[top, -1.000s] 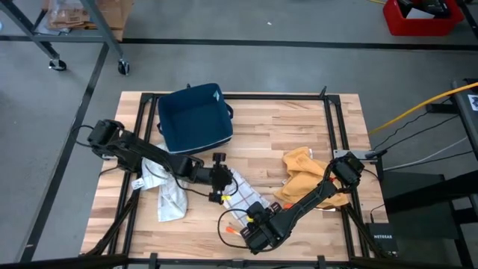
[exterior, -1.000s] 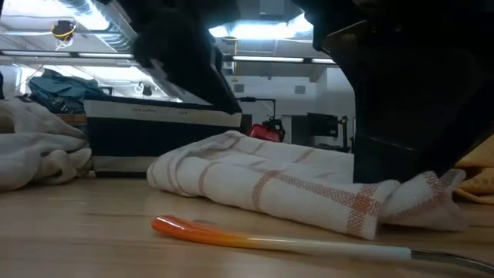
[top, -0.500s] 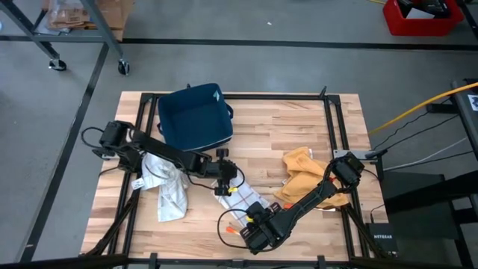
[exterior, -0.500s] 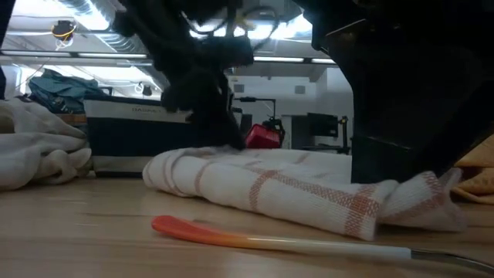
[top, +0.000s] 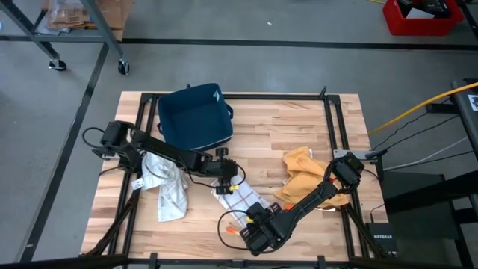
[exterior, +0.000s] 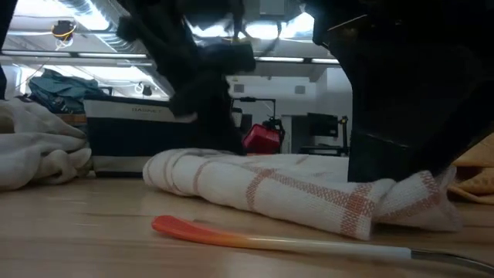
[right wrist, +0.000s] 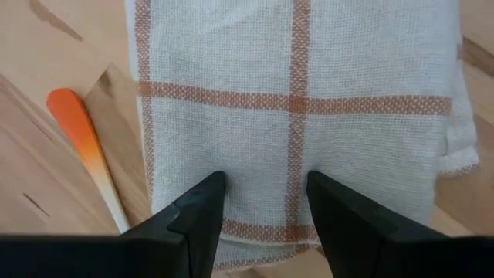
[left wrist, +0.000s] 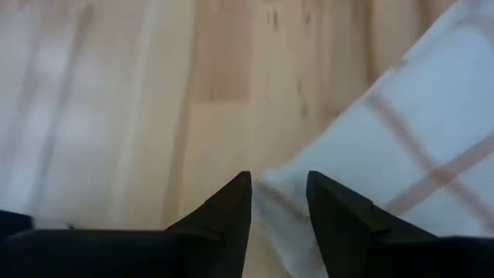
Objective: Fold towel
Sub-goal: Fold the right white patterned towel
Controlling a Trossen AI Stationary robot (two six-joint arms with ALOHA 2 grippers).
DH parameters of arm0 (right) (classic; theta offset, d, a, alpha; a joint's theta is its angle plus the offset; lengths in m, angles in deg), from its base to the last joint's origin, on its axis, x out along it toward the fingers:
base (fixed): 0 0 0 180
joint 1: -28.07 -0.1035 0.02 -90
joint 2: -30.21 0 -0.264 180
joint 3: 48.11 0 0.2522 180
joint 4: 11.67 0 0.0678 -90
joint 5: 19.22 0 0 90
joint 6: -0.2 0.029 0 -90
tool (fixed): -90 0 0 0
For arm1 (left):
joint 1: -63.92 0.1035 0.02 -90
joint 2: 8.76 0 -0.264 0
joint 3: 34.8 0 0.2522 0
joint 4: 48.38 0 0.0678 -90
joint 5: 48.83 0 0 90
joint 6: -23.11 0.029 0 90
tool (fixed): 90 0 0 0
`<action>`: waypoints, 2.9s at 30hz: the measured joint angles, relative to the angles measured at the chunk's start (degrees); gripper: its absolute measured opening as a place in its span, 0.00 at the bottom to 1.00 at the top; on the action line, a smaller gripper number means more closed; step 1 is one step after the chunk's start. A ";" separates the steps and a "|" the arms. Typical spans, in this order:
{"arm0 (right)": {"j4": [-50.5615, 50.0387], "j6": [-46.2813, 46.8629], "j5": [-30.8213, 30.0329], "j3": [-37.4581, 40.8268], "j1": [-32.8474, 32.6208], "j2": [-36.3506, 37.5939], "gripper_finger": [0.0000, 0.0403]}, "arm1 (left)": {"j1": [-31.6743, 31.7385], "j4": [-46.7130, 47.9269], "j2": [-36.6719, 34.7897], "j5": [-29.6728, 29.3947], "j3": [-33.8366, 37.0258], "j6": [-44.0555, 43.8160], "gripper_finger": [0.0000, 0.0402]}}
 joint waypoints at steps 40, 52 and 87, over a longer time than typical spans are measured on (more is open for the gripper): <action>-10.59 -26.02 -5.25 -12.12 9.28 0.24 0.47 | -22.47 21.17 -40.11 0.61 -0.04 -16.90 0.30; -6.41 -35.17 -0.17 -10.37 14.08 -0.20 0.47 | -22.47 21.09 -40.11 0.58 -0.04 -17.02 0.30; -30.12 -43.59 -7.74 -4.65 31.74 -5.86 0.47 | -22.51 21.60 -40.06 0.58 -0.02 -15.59 0.30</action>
